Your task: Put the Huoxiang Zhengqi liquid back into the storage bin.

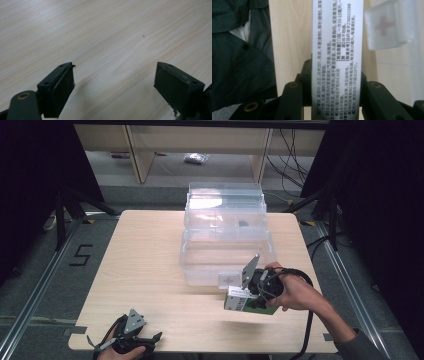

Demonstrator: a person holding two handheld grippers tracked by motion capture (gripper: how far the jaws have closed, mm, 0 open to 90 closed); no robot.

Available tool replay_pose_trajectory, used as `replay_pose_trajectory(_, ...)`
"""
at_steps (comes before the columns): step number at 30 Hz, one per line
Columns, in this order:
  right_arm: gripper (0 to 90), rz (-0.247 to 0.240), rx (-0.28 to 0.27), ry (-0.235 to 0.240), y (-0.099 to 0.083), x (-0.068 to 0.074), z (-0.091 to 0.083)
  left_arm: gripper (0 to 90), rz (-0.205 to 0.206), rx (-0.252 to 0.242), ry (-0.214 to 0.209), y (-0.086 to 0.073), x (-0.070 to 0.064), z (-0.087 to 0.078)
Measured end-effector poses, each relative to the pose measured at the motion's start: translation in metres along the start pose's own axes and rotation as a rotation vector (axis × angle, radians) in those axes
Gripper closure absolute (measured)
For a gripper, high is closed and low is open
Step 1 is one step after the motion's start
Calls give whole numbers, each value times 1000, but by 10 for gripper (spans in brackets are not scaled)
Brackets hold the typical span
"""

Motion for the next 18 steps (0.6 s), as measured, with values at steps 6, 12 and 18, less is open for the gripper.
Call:
replay_pose_trajectory(6, 650, 15, -7, -16, 1, -12, -11, 156, -6, 1, -4, 0, -1, 0)
replay_pose_trajectory(12, 650, 21, -15, -13, 3, -28, -23, 156, -8, 2, -5, 0, 0, 0)
replay_pose_trajectory(18, 650, 62, -11, -25, 9, -36, -36, 156, -13, -2, -7, 0, -1, 0)
Point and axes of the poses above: each handheld gripper's, and its own axes: z roughly forward along the jaws, y roughly out of its top, x roughly to its left, the point moved 1 cm from there along z, roughly forward along the jaws, and after that the axes turned 5 degrees about -y, right-handed, at the moved point
